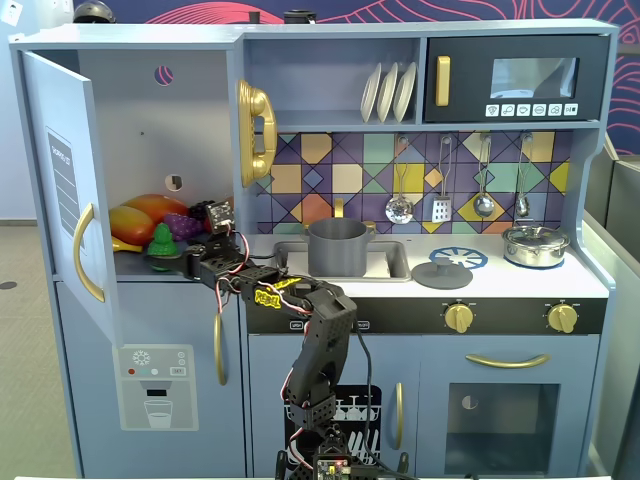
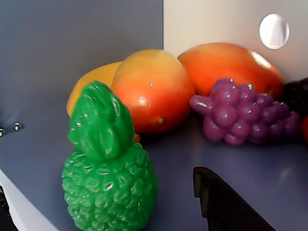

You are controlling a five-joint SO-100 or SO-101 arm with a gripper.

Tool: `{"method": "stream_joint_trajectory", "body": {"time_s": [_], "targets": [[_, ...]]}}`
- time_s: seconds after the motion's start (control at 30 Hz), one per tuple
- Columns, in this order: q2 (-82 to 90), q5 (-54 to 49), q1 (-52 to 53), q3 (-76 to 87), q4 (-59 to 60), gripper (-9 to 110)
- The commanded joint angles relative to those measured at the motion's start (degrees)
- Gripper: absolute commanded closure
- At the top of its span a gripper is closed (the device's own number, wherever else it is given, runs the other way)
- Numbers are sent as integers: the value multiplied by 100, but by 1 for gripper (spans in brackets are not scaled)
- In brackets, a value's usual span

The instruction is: Pick up the green pineapple from the left cabinet and place it in the gray recipient

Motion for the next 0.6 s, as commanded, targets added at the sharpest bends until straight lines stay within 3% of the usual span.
{"method": "stream_joint_trajectory", "body": {"time_s": [0.0,0.4,0.47,0.57], "targets": [[-149,79,-114,-589,-202,55],[-1011,62,-220,-1274,-272,57],[-1107,-97,-220,-1362,-220,67],[-1204,-132,-290,-1450,-202,94]]}}
